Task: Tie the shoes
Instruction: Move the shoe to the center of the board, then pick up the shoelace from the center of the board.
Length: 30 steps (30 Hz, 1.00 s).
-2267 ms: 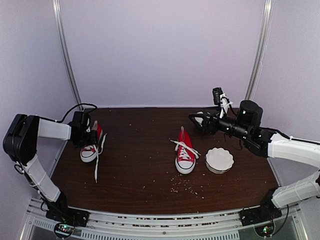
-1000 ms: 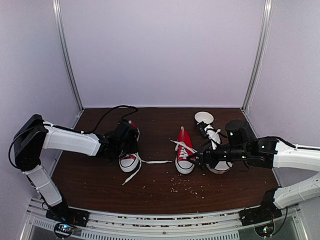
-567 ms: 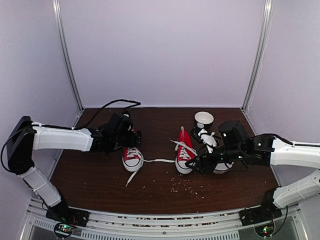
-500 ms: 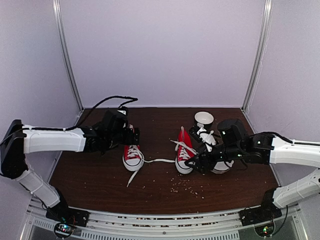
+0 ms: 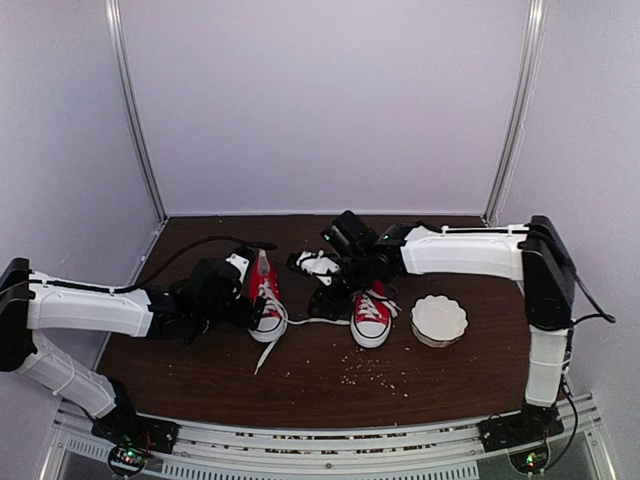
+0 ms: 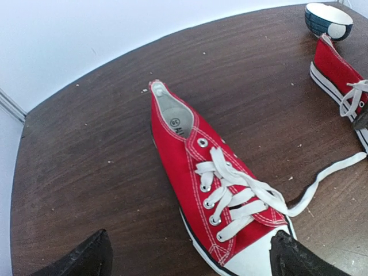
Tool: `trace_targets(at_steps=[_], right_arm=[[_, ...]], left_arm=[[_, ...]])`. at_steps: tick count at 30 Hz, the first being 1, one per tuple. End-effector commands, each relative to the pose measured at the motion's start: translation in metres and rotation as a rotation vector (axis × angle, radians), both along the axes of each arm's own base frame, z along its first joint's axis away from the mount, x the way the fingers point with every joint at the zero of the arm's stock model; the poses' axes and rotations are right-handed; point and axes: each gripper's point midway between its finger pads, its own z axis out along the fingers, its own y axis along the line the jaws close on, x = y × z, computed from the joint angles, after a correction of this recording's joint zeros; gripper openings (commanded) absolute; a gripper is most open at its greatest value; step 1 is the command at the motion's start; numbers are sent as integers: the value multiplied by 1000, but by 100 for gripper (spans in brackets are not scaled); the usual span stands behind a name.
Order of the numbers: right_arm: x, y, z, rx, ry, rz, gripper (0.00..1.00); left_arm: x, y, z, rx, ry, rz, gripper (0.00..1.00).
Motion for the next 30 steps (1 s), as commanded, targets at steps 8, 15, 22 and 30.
trace_targets(at_steps=[8, 15, 22, 30], right_arm=[[10, -23, -78, -249, 103, -3, 66], [10, -30, -94, -294, 136, -7, 58], [-4, -31, -101, -327, 229, 22, 0], [-25, -9, -62, -149, 275, 108, 0]], left_arm=[[12, 19, 38, -14, -160, 105, 98], [15, 17, 25, -34, -122, 119, 98], [24, 23, 1, -66, -19, 172, 98], [32, 43, -26, -175, 100, 254, 98]])
